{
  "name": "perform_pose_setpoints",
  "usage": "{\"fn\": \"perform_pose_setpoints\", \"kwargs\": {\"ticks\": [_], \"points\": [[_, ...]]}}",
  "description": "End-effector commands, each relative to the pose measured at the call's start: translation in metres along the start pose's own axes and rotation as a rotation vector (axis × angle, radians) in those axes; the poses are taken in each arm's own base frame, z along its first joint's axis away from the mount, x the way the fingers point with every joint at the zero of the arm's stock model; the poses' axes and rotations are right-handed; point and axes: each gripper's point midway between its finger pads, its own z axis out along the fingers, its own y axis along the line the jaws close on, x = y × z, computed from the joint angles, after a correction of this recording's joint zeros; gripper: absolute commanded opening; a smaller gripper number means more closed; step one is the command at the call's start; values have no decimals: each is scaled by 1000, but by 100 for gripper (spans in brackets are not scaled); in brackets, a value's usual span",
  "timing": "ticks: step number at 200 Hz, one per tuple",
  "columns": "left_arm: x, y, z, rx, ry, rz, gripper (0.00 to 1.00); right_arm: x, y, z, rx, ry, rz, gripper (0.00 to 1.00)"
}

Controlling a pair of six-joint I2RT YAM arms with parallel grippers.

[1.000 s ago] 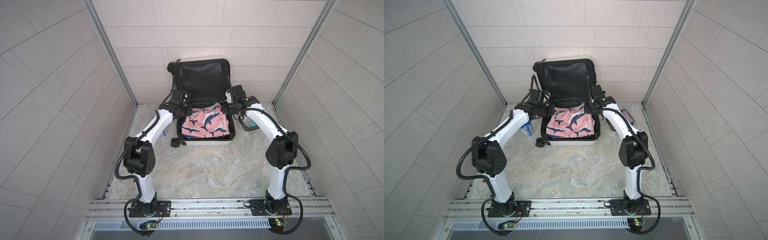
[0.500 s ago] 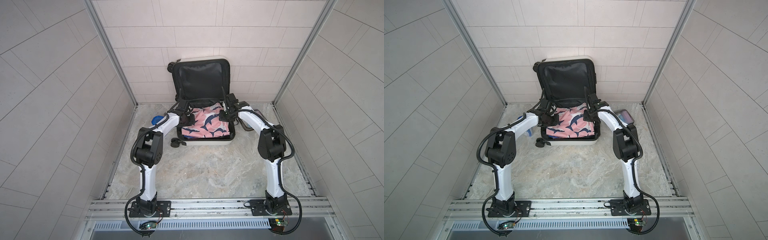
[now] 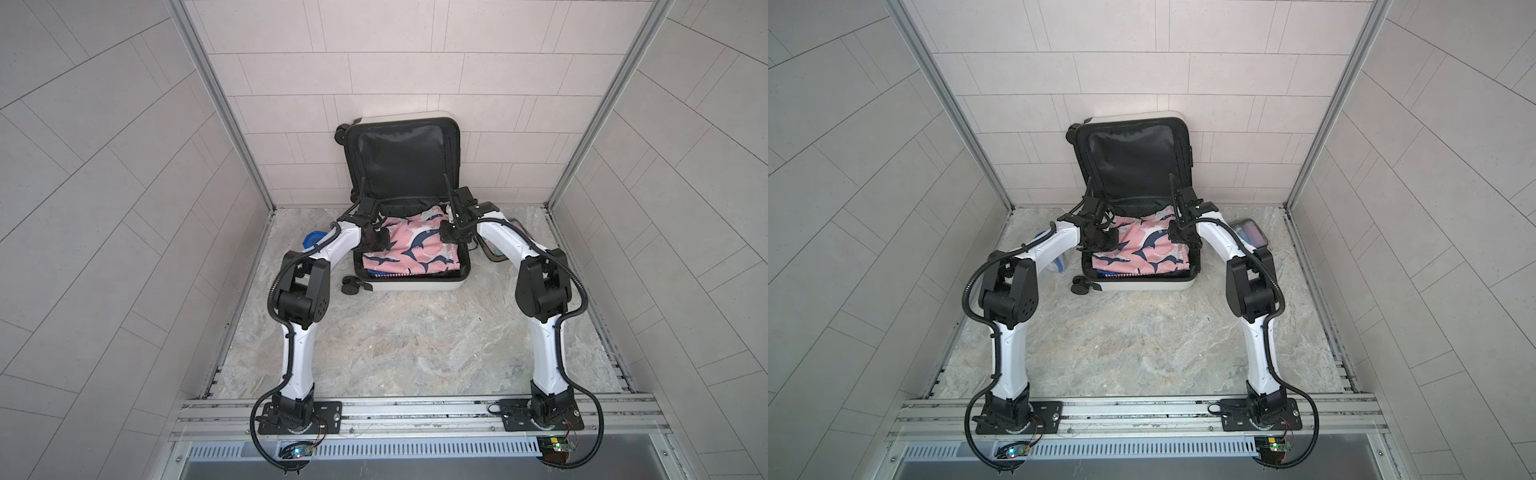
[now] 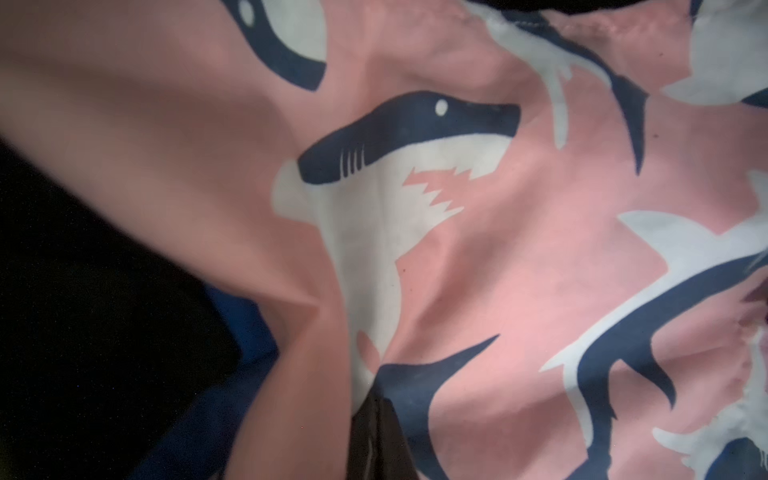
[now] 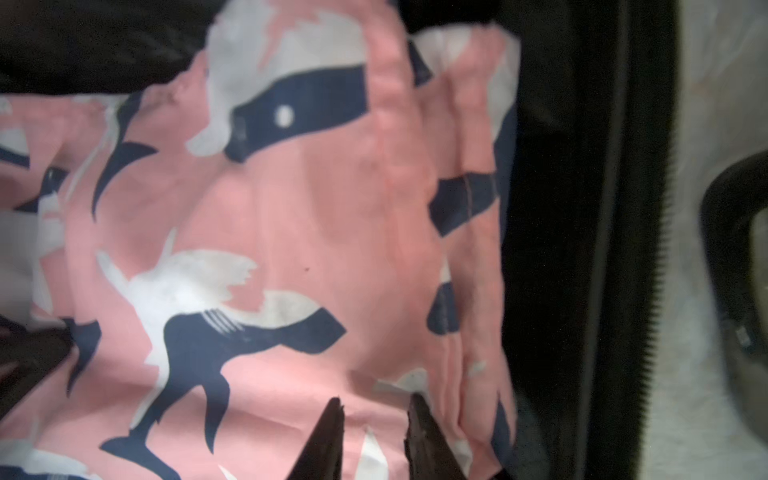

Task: Pack the luggage
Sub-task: 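Lower the pink shark shirt into the suitcase with both grippers and release, then withdraw the left gripper while the right gripper moves to the clear toiletry pouch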

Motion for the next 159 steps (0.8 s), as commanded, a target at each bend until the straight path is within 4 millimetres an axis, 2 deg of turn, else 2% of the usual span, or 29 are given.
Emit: {"fn": "perform_pose_setpoints", "kwargs": {"ticks": [1, 26, 44, 66, 99, 117, 134, 159], "points": [[-28, -10, -62, -2, -120, 43, 16, -29, 11, -74, -30, -141, -22, 44], [-40, -22, -113, 19, -218, 71, 20, -34, 8, -110, -40, -207, -16, 60], [-42, -31, -148, 47, -282, 86, 25, -35, -2, -128, -38, -240, 11, 66], [-39, -44, -185, 103, -350, 103, 30, -32, -26, -140, -30, -269, 77, 71], [-24, -57, -232, 182, -475, 134, 48, -14, -76, -145, -5, -289, 207, 75], [-7, -59, -248, 189, -504, 161, 61, -1, -106, -141, 9, -288, 289, 76], [12, -62, -252, 191, -513, 182, 68, 11, -135, -132, 23, -283, 373, 76], [48, -67, -243, 205, -492, 194, 72, 25, -172, -113, 26, -274, 495, 76]]}}
